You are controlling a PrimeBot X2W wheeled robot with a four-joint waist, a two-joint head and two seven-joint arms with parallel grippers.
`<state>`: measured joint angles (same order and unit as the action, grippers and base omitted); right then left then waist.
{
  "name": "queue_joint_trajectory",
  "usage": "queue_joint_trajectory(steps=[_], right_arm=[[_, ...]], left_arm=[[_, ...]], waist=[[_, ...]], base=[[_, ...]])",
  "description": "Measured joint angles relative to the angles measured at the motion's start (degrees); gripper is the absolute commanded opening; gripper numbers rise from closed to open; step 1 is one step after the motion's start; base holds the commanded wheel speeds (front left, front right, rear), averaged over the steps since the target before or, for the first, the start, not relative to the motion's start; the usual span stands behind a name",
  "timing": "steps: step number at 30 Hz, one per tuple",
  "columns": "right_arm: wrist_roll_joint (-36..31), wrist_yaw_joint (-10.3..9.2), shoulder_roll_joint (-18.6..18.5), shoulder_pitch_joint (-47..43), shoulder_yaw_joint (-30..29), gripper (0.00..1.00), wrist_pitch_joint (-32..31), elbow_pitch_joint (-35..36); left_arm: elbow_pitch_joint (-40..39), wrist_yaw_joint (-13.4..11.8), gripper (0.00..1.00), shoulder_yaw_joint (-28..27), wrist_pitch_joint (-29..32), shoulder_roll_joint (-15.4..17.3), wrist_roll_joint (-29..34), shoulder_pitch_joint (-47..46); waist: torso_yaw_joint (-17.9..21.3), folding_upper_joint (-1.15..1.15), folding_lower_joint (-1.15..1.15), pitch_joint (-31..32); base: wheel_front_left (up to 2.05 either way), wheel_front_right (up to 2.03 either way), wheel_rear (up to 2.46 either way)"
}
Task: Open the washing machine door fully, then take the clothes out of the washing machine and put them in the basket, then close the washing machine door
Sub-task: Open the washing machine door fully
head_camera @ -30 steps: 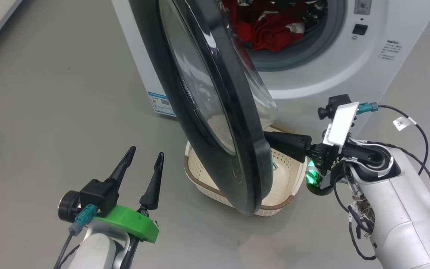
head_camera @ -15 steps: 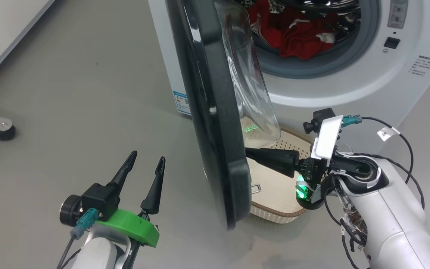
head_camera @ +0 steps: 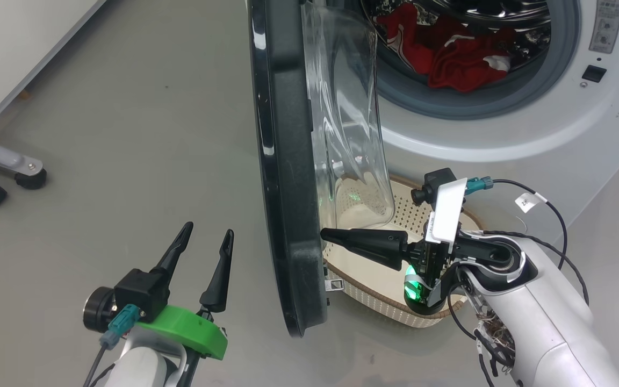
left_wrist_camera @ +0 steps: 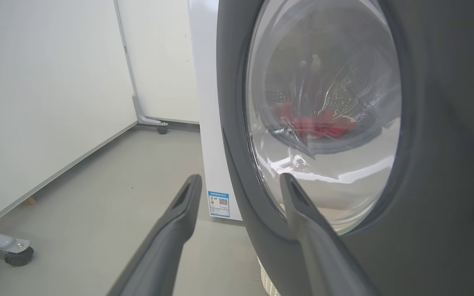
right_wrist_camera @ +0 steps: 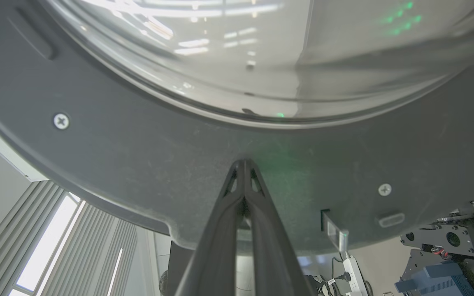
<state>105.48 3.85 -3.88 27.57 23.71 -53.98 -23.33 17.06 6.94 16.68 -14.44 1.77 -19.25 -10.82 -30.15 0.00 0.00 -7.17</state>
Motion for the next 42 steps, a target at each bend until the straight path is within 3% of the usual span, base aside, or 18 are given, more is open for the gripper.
queue_joint_trajectory(steps=[17, 33, 36, 37, 42], right_arm=[[3.15, 0.14, 0.29, -1.68, 0.07, 0.00, 4.76, 0.38], [5.80, 2.58, -0.04, -11.19, -12.20, 0.00, 14.57, 3.63], [5.46, 2.64, -0.59, -13.00, -13.59, 0.26, 16.42, 4.56], [4.64, 2.65, -1.43, -14.52, -14.57, 1.00, 17.80, 4.85], [2.00, 2.82, -2.64, -18.59, -17.03, 1.00, 22.25, 5.38]], left_arm=[[-0.66, -0.09, 1.00, -1.86, 0.00, 0.07, -0.04, 0.52], [-0.79, -0.10, 1.00, -3.68, 0.00, 0.11, 1.23, 1.99], [-0.76, -0.10, 1.00, -3.93, 0.00, 0.12, 1.24, 2.50], [-0.70, -0.10, 1.00, -3.91, 0.00, 0.12, 1.31, 2.61], [-0.31, -0.10, 1.00, -3.93, 0.00, 0.12, 1.88, 2.71]], waist=[[0.13, 0.00, 0.00, 0.14], [4.25, 0.00, 0.00, 1.56], [4.99, 0.00, 0.00, 1.74], [5.37, 0.00, 0.00, 1.94], [5.91, 0.00, 0.00, 2.81]], base=[[0.00, 0.00, 0.00], [0.00, 0.00, 0.00], [0.00, 0.00, 0.00], [0.00, 0.00, 0.00], [0.00, 0.00, 0.00]])
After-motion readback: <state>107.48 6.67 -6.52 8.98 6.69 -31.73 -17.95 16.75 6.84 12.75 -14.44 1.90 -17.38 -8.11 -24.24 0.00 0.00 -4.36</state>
